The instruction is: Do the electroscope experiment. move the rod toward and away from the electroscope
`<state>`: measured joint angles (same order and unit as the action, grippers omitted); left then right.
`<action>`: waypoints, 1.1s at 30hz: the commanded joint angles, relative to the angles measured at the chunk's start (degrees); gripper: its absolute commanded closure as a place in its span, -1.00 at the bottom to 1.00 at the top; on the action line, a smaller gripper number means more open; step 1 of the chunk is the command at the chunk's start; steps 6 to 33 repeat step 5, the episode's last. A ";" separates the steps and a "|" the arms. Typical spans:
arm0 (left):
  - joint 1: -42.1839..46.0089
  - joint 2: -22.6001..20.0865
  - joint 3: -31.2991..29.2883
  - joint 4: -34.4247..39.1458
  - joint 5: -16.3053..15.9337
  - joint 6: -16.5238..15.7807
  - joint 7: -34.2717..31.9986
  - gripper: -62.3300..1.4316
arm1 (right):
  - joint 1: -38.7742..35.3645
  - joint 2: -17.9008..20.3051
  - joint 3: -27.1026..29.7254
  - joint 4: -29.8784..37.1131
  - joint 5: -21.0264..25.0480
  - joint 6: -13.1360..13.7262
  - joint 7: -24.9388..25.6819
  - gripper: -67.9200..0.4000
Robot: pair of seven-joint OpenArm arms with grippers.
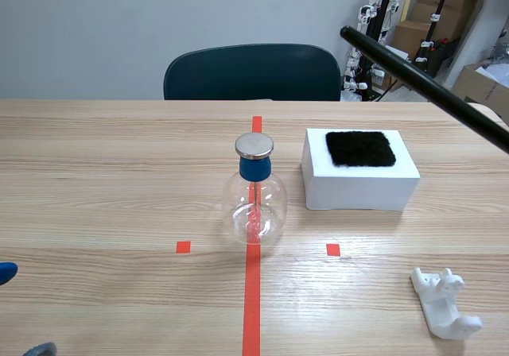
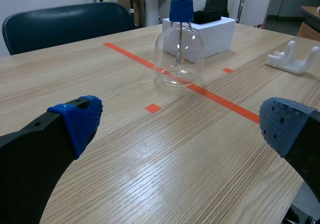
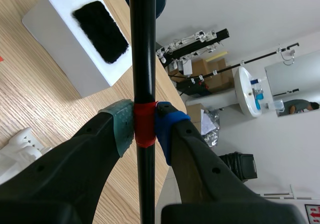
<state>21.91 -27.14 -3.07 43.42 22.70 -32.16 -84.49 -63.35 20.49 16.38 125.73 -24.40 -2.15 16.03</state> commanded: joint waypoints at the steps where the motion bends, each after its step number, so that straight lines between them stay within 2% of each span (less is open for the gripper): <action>1: -0.02 -0.37 -0.04 0.50 -0.59 -0.13 -0.98 -1.00 | 0.81 0.46 0.07 0.31 0.22 -0.81 0.42 0.92; 33: -0.02 -0.37 -0.04 0.50 -0.59 -0.13 -0.98 -1.00 | 0.81 0.46 0.07 0.31 0.24 -0.81 0.52 0.92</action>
